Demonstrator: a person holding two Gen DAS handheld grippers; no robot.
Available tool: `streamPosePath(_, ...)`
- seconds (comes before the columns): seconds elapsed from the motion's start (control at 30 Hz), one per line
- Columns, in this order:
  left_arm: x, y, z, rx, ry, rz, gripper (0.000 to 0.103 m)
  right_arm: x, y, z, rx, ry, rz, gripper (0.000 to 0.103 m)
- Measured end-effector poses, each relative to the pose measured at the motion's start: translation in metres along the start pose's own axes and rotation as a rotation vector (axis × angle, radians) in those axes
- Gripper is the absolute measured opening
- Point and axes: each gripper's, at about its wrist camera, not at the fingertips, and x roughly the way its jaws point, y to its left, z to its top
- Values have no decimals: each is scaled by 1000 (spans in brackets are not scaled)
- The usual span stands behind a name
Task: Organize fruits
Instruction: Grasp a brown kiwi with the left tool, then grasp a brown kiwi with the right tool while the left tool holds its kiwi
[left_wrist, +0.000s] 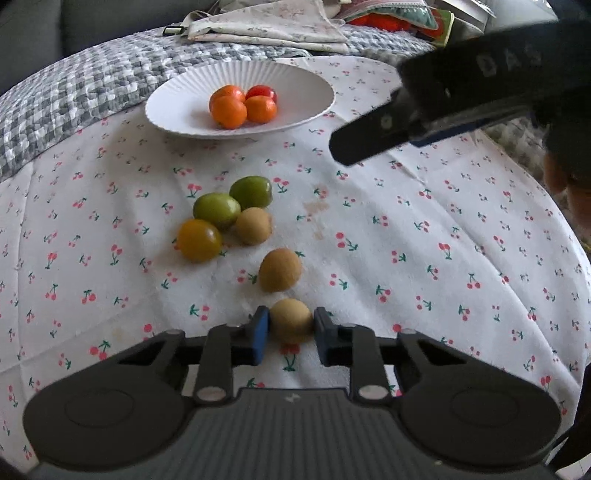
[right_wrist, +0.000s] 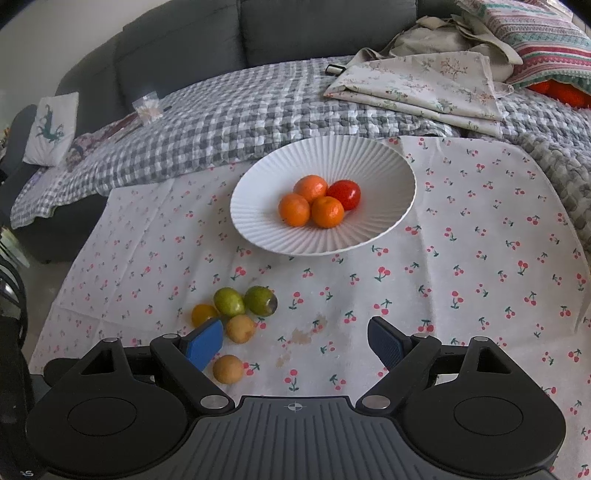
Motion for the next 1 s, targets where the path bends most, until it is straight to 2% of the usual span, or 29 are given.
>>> streamPosePath(0.23, -4, 12, 5, -23, -14, 26, 24, 7, 0, -3, -4, 18, 1, 87)
streamPosePath(0.6, -15, 64, 17, -222, -44, 156, 24, 25, 14, -18, -64, 53, 30, 87)
streamPosePath(0.87, -24, 89, 18, -347, -74, 212, 24, 44, 43, -34, -148, 44, 66, 84)
streamPosePath(0.97, -24, 93, 18, -368, -72, 219, 24, 50, 51, -37, -175, 33, 75, 74)
streamPosePath(1.0, -24, 94, 17, -371, -71, 219, 24, 52, 53, -39, -180, 31, 78, 64)
